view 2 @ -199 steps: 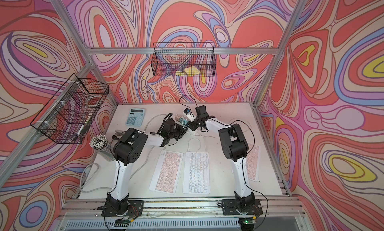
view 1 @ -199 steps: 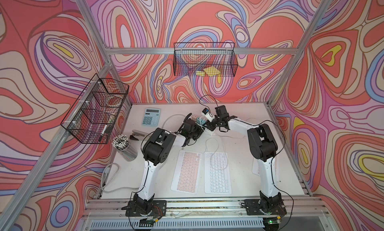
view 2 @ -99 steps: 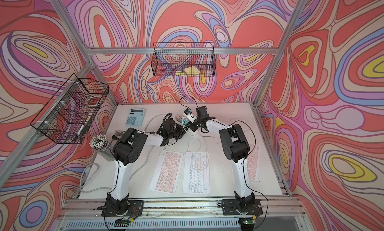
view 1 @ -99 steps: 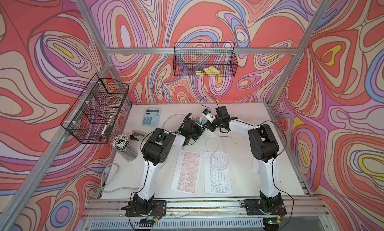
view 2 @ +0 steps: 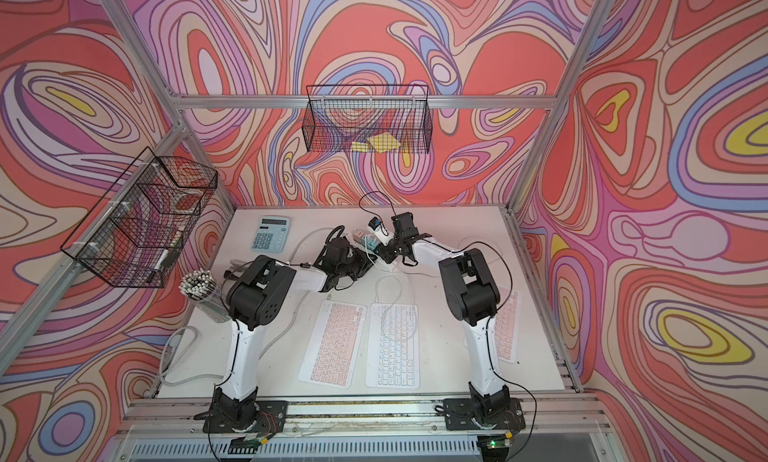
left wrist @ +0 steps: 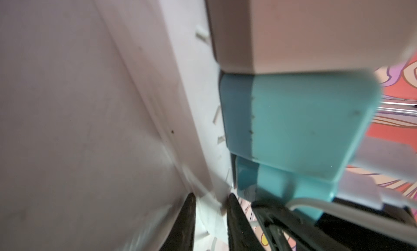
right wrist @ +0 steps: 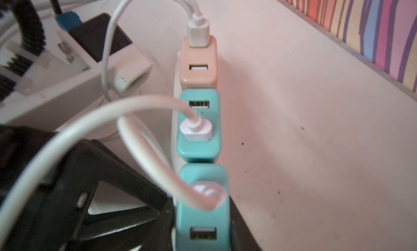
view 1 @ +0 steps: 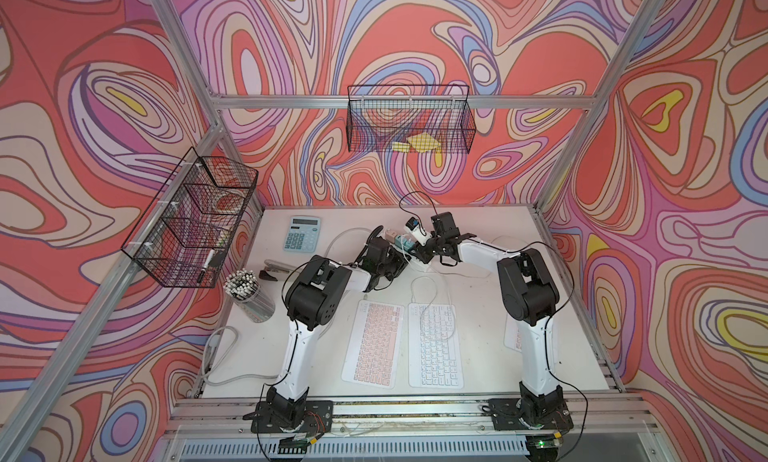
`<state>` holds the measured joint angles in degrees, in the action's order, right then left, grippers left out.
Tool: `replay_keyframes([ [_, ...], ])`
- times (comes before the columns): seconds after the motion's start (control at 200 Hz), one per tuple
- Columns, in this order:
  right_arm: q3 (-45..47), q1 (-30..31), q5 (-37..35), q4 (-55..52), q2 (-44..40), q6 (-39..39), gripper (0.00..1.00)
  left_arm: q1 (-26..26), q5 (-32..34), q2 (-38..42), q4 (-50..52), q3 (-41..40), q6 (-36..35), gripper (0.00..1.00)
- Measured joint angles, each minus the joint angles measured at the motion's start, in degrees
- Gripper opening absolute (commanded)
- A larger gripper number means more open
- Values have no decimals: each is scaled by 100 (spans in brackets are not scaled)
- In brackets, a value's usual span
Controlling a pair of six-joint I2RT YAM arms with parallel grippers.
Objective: Unplug the wireless keyboard
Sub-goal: Remove the plug from the socket.
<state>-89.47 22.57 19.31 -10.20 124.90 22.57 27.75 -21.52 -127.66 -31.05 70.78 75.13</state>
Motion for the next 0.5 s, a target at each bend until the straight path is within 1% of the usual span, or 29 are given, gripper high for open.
replay_keyframes([
  [0.115,-33,52,-179,-61,-9,37,20,-4,7,0,48,22,-9,25],
  [0.31,-372,9,-90,-603,57,-153,21,-4,2,0,103,50,-13,25],
  [0.416,-391,-61,42,-699,59,-330,20,2,-33,0,105,50,-28,25],
  [0.501,-391,-42,-15,-702,59,-297,20,2,-52,0,125,61,-33,25],
])
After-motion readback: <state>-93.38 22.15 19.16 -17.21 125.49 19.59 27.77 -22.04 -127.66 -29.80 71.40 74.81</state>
